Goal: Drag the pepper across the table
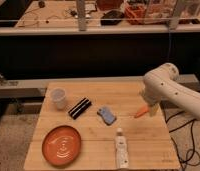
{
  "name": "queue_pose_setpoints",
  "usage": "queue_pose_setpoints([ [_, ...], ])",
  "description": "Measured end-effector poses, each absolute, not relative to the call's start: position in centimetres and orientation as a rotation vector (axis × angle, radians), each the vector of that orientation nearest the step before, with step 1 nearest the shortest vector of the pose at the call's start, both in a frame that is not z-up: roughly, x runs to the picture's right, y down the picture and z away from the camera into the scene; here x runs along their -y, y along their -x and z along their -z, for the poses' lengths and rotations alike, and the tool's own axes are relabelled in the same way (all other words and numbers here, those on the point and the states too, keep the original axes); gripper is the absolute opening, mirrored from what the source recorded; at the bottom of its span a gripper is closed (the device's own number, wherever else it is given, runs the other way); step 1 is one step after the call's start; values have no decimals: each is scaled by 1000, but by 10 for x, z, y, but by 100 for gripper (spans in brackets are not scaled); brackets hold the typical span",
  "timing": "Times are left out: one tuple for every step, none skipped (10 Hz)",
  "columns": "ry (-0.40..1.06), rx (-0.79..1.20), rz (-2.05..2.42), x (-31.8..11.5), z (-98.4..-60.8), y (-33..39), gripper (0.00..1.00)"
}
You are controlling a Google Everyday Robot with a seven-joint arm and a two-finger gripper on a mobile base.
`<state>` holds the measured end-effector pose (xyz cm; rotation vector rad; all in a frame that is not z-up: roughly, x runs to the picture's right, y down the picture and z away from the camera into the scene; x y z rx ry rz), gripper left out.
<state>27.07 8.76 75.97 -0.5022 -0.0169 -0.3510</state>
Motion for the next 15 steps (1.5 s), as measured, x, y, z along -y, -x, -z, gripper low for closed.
queue_pose_setpoints([
  [496, 20, 371, -87, -764, -270, 80],
  [490, 23, 388, -87, -767, -268, 80],
  [487, 27, 403, -86, -771, -266, 80],
  [482, 30, 418, -86, -774, -266, 80],
  [479, 33, 432, -86, -776, -266, 80],
  [475, 37, 443, -87, -779, -267, 80],
  [468, 44, 463, -87, -784, -266, 80],
  [466, 49, 478, -87, -787, -263, 80],
  [462, 53, 493, -87, -789, -263, 80],
  [459, 58, 507, -88, -793, -263, 80],
  [455, 66, 525, -88, -797, -263, 80],
  [450, 71, 538, -88, -800, -262, 80],
  [447, 77, 552, -88, -803, -260, 80],
  [444, 83, 565, -89, -806, -259, 80],
  [441, 89, 580, -90, -809, -260, 80],
])
